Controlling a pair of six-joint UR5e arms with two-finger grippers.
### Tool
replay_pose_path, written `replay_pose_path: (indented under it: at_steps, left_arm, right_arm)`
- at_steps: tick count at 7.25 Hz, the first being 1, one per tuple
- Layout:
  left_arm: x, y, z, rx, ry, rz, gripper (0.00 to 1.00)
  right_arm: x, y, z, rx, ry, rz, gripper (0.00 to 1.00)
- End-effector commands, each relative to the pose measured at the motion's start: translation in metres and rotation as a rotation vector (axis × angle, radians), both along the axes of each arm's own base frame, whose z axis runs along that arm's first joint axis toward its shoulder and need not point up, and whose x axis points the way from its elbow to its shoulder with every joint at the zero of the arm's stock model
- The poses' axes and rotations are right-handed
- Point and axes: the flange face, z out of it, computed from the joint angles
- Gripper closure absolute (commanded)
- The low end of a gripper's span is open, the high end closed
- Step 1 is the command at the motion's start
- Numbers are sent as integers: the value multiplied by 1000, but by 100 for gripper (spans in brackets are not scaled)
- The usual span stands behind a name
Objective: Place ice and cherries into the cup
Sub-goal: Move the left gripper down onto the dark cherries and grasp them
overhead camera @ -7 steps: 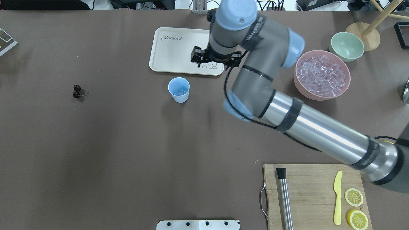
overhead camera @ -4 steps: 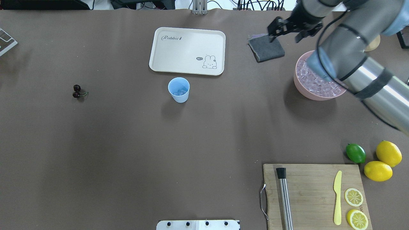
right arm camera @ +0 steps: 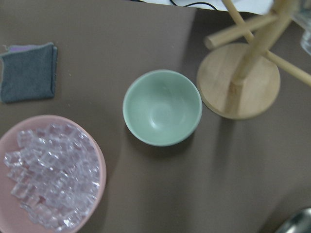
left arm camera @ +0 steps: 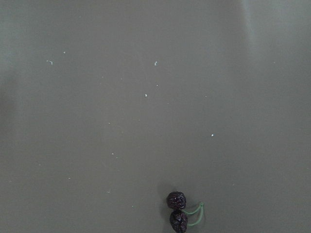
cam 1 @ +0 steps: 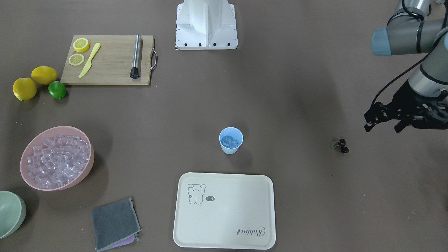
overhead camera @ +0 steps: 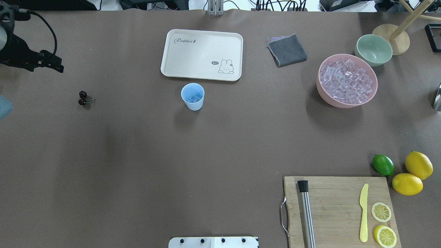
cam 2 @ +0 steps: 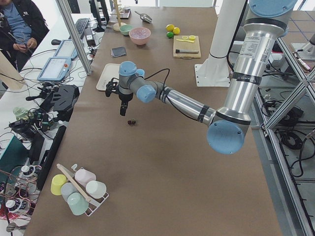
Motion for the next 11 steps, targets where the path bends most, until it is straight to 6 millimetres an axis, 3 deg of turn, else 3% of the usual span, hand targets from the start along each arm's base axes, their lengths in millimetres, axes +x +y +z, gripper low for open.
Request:
replay_pose_path:
  at_steps: [1,2,3,4,5,6,7,10,11]
  left_arm:
    - [73,17,32,-43,-26,14,3]
    - [123,23,59,-10,-18,55,3]
    - [129,19,100,-16,-34,64,3]
    - [134,15,107,-2,-20,56,6]
    - [133,12,114,-7,-20,50,21]
    - [122,14,99,-5,-1,37,69]
    - [123,14,99,-9,-4,38,100]
    - [104,1,84,-24,30,39,100]
    - [110,-19,49,-19,34,27,100]
  right_arm:
    - [35,99,61,-59,-5,28,1]
    - [37,99,66,-67,44,37,1]
    - [36,103,82,-97,65,35,1]
    - [37,100,76,-88,74,39,1]
    - [37,100,79,-91,73,37,1]
    - [37,101,78,-89,76,37,1]
    - [37,103,78,-87,73,38,1]
    - [36,109,80,-90,68,35,1]
    - [37,109,81,-91,68,37,1]
